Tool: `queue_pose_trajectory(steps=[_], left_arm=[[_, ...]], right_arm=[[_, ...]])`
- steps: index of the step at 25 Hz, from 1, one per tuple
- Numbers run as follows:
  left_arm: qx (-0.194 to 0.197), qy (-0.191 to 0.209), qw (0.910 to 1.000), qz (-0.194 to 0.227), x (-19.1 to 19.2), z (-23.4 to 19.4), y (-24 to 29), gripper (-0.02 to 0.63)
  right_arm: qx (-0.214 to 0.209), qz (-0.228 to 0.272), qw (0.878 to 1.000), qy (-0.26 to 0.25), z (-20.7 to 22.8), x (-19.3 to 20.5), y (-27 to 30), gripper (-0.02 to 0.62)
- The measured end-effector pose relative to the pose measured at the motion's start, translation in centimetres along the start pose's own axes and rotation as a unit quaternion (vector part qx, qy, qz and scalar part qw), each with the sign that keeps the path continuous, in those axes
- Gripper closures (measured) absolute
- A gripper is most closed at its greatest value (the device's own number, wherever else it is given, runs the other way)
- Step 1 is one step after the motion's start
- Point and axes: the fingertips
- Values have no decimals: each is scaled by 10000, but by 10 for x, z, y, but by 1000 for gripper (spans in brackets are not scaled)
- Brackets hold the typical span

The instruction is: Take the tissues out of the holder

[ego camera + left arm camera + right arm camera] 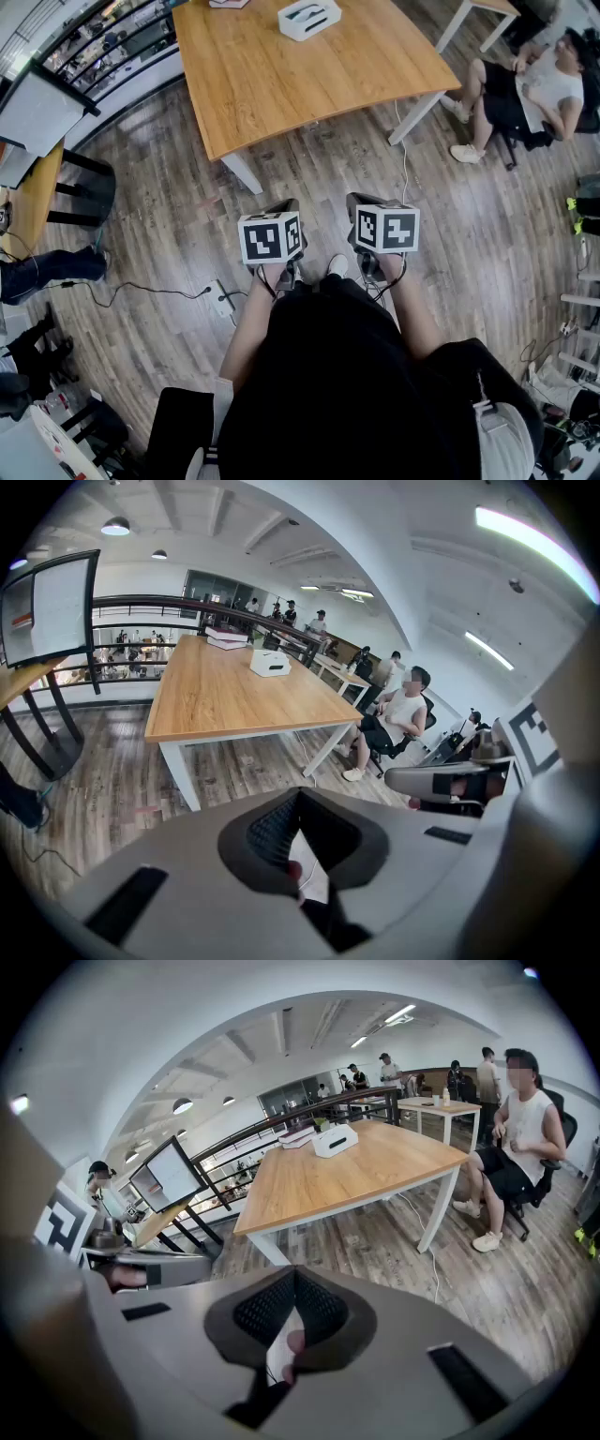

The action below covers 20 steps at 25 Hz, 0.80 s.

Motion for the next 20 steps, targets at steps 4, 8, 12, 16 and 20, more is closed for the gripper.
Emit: queue_pose_trajectory(steps=[4, 8, 12, 16, 20], left_arm=[[-21, -4, 10000, -3, 1, 2, 1, 595], [-44, -21, 10000, 10, 2, 3, 3, 595], [-86, -70, 9999, 16, -1, 6, 5, 595], [-118, -82, 9999, 69, -5, 12, 7, 595], [-141, -74, 9998, 112, -11, 19, 12, 595]], right_arm=[[-63, -15, 10000, -11, 0, 0, 0, 584], [-110, -13, 9999, -54, 2, 0, 1, 584], [-132, 47, 9999, -63, 7, -5, -1, 584], [-389, 306, 9987, -68, 10, -14, -6, 584], [-630, 570, 9964, -43, 17, -23, -13, 584]])
Point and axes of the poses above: the fingertips, and each gripper's own axes: y forward along the fingers, z to its right, x out of its underside, and after that the axes turned 1 degree about y, right-handed
